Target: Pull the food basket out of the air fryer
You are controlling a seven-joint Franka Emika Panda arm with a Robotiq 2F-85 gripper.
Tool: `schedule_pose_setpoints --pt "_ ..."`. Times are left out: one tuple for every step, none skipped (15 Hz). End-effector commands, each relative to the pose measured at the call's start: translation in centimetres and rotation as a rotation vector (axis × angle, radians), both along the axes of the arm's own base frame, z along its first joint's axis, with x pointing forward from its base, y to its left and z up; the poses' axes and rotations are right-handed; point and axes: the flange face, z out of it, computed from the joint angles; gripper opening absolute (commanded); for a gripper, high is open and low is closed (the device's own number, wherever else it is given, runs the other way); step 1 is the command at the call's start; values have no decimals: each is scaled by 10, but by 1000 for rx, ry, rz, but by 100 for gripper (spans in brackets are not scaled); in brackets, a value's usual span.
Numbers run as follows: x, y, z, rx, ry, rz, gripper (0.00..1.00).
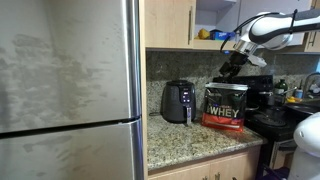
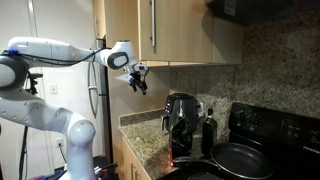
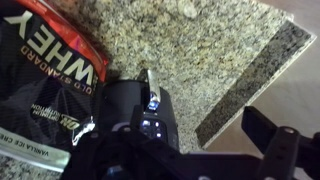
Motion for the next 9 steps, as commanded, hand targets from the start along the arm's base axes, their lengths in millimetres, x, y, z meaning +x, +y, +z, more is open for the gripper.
schedule_pose_setpoints --pt "-47 -28 43 -10 -203 10 100" --pt "-49 -31 51 -29 -243 16 100" --pt "-61 -37 66 -43 -290 12 100" --pt "-78 -47 83 -40 -336 37 100" --pt "-44 -32 64 -22 -268 6 100" --pt "-64 -40 78 -21 -314 13 100" --pt "-78 -44 86 -18 -343 16 100" --pt "-87 -47 90 -14 -359 18 100" --pt "-89 -47 90 -14 -362 19 100"
